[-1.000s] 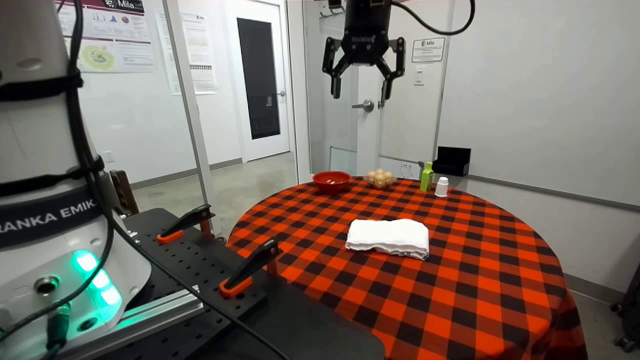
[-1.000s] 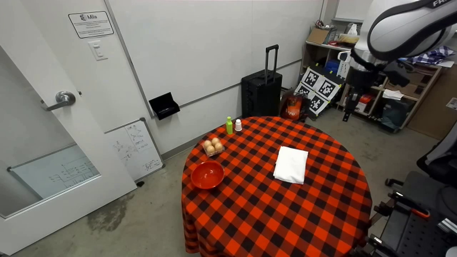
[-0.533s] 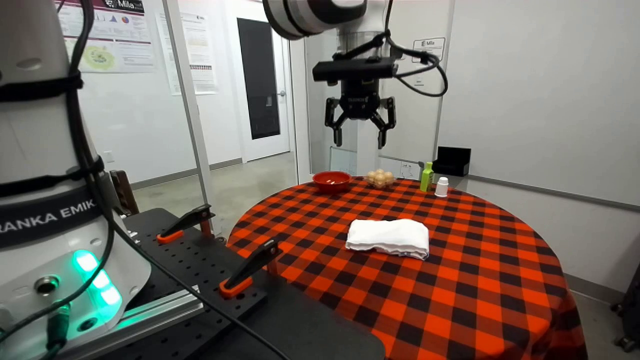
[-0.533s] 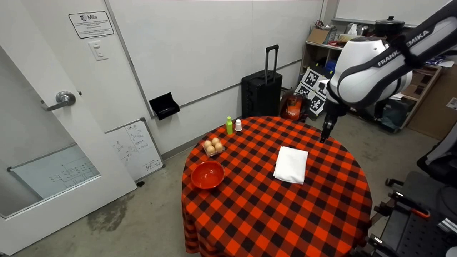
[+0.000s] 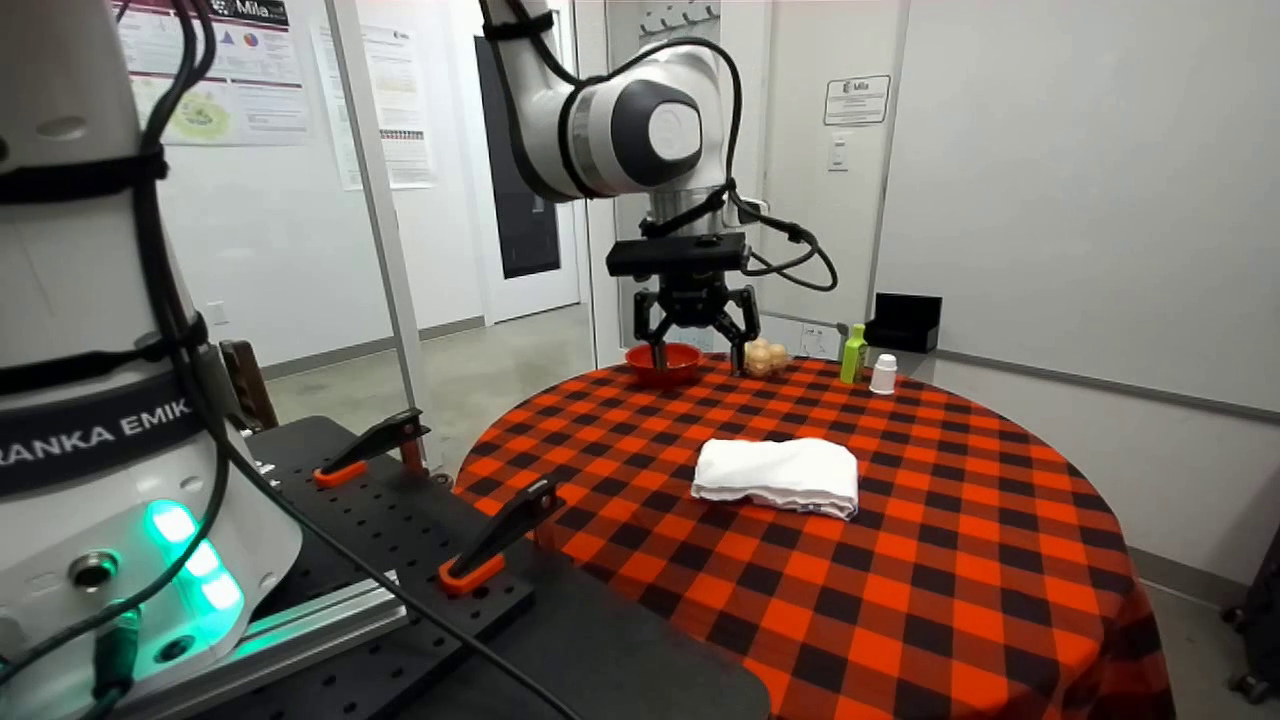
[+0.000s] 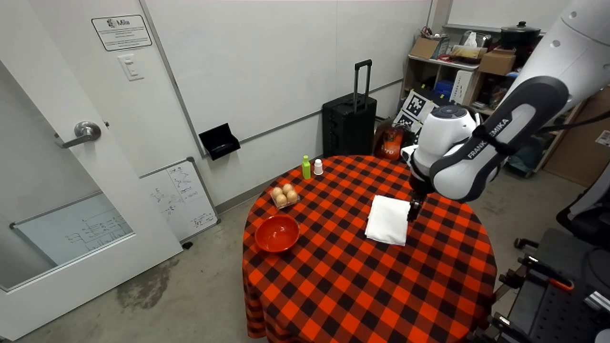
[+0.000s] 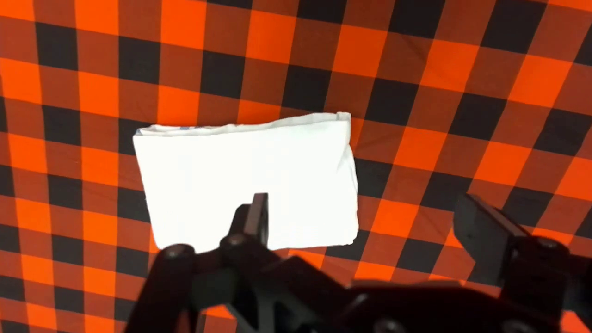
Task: Move the towel to the left, then straighten it
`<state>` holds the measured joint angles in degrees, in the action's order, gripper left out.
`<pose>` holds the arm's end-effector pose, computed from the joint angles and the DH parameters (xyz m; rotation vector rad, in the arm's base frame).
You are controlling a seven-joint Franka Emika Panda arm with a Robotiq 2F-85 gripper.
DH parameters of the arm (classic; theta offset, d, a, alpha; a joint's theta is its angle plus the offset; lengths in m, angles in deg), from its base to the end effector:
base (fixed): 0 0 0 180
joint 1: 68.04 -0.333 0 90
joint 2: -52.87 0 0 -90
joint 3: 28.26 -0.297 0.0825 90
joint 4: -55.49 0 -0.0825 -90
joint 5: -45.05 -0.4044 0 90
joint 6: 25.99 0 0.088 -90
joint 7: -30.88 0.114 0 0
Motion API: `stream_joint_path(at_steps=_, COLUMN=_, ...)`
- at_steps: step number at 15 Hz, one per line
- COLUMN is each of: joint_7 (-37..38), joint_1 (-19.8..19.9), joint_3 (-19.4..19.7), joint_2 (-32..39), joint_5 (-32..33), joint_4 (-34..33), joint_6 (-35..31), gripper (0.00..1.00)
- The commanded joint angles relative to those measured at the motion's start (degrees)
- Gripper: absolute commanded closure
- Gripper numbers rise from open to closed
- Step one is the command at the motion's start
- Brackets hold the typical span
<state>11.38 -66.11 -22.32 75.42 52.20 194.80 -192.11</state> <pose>0.4863 -0.0649 0.1106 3.0092 0.5048 0.0831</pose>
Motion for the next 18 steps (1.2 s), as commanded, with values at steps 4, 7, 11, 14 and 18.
stream_joint_path(at_steps=4, joint_7=10.7, joint_1=-6.1, joint_3=5.4, joint_2=15.6, joint_5=6.4, joint_4=-10.8, joint_6=-6.6, gripper=0.0)
stream_joint_path(at_steps=7, joint_7=13.3, joint_1=-8.5, joint_3=7.9, joint_2=21.1, joint_5=5.6, joint_4=-15.8, joint_6=-8.5, gripper=0.0)
stream_joint_path(at_steps=11, joint_7=16.7, joint_1=-12.8, joint_3=11.5, joint_2=26.8, joint_5=5.1, joint_4=-22.1, joint_6=-6.9, gripper=0.0)
stream_joint_path(at_steps=14, joint_7=18.6, joint_1=-14.7, joint_3=11.0, joint_2=28.2, joint_5=4.5, joint_4=-22.9, joint_6=-5.6, gripper=0.0)
stream_joint_path(at_steps=18, joint_7=20.2, joint_1=-16.4, joint_3=9.6, joint_2=29.5, joint_5=4.3, joint_4=-22.2, joint_6=-4.3, gripper=0.0)
